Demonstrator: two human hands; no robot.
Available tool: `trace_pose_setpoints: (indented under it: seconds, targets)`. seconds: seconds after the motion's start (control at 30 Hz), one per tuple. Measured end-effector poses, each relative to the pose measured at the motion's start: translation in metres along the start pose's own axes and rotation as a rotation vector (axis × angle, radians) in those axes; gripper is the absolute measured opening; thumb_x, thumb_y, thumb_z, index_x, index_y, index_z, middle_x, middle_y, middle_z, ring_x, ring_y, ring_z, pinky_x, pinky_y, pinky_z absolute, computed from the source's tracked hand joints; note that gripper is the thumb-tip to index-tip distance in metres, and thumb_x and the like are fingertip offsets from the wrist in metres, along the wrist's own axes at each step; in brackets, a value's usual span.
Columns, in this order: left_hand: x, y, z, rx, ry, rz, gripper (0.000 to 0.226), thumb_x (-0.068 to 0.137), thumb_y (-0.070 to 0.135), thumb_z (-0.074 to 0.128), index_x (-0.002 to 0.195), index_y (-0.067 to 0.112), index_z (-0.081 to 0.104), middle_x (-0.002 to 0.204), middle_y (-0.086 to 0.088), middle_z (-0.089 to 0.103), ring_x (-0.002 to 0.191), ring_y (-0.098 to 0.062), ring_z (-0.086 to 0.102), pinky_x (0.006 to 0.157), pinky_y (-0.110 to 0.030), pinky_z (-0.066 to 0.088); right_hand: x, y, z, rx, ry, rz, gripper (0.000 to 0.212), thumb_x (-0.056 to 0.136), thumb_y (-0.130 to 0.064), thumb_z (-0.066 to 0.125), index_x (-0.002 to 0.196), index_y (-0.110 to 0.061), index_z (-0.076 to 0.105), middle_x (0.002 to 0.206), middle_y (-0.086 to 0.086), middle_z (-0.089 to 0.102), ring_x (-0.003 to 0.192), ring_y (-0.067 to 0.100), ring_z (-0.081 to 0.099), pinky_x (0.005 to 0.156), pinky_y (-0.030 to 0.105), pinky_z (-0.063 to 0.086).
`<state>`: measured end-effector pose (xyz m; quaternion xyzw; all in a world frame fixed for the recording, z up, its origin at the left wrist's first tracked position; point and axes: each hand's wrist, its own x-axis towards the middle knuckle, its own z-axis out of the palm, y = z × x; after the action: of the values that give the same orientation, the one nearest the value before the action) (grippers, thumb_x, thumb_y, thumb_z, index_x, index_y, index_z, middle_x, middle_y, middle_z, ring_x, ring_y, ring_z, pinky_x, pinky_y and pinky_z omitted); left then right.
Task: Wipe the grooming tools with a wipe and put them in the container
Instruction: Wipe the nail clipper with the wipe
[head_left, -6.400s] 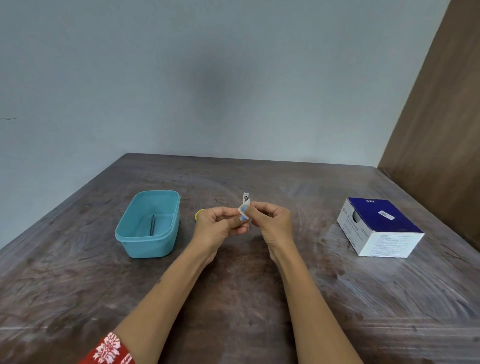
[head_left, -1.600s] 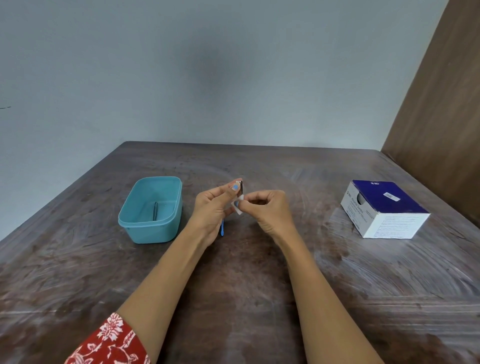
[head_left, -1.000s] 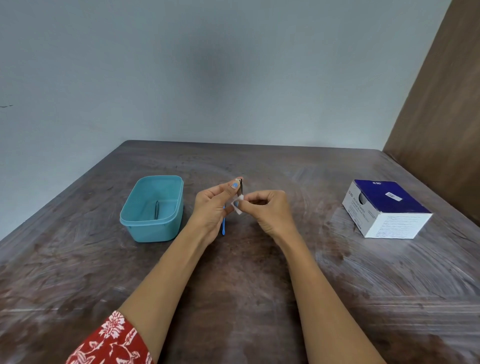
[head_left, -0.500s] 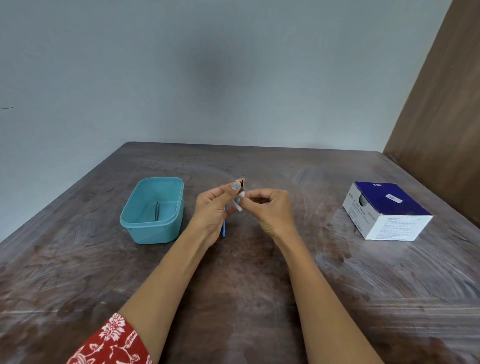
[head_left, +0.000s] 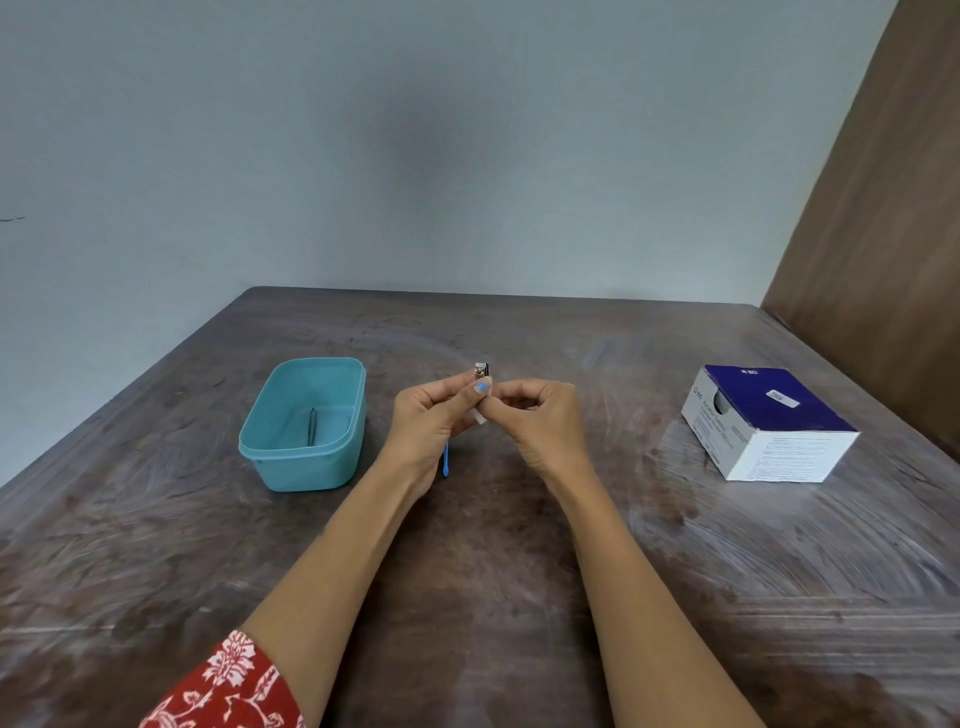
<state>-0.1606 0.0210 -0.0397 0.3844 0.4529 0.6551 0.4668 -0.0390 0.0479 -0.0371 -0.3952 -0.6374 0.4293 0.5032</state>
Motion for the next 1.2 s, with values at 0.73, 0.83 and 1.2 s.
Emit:
trace_pose_setpoints:
  seconds: [0.73, 0.83, 1.2]
  targets:
    - [0.001, -0.006, 0.0, 0.061, 0.062, 0.125, 0.025, 0.081, -0.002, 0.063, 0.105, -0.005, 0.064, 0.087, -0.011, 0.07, 0.074, -0.013, 0.069, 0.072, -0.024, 0.058, 0.008, 0.004, -0.009, 0.265, 0.117, 0.149, 0.009, 0.081, -0.008, 0.07, 0.081, -0.017, 0.072, 0.065, -0.012, 0.069, 0.06, -0.003, 0.06, 0.061, 0.013, 0.05]
    - [0.0, -0.008, 0.002, 0.154, 0.055, 0.172, 0.029, 0.081, -0.005, 0.062, 0.111, -0.004, 0.062, 0.088, -0.008, 0.069, 0.074, -0.011, 0.068, 0.069, -0.021, 0.057, 0.008, 0.003, -0.006, 0.327, 0.076, 0.142, 0.011, 0.082, -0.008, 0.068, 0.086, -0.018, 0.072, 0.069, -0.012, 0.071, 0.065, 0.0, 0.06, 0.064, 0.017, 0.051]
    - [0.001, -0.01, 0.001, 0.228, 0.087, 0.218, 0.028, 0.081, -0.003, 0.064, 0.109, -0.002, 0.064, 0.09, -0.007, 0.07, 0.081, -0.016, 0.069, 0.072, -0.025, 0.058, 0.011, 0.006, -0.005, 0.442, 0.03, 0.109, 0.021, 0.089, -0.005, 0.058, 0.108, -0.004, 0.066, 0.091, -0.011, 0.071, 0.071, 0.0, 0.061, 0.068, 0.018, 0.053]
